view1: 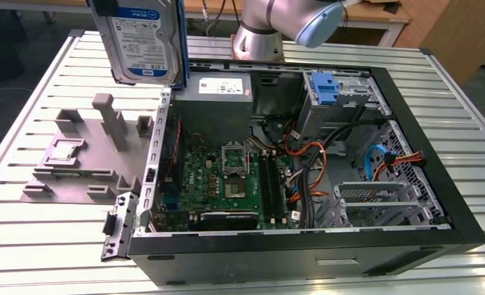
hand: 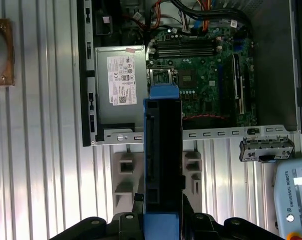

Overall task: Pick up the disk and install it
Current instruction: 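Pick up the disk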

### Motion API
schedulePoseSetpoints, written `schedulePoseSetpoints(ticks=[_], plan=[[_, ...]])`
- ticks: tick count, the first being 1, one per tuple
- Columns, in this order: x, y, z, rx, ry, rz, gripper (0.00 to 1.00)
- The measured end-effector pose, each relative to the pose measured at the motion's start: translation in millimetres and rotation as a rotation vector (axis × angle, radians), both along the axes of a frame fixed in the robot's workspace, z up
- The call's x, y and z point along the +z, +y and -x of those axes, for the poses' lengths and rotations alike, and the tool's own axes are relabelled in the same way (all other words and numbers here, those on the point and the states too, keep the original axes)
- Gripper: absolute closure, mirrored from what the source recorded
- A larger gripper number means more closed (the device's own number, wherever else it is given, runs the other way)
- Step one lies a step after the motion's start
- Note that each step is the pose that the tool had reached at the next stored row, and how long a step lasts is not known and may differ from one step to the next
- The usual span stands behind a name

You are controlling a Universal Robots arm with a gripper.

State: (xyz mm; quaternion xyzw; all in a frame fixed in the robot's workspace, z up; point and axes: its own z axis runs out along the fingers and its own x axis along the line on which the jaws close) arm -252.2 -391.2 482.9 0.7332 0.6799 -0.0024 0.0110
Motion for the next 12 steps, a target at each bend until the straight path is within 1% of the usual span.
schedulePoseSetpoints(ticks=[12], plan=[[-0.1,-0.7,-28.1,0.000,0.0000,0.0000,0.63]])
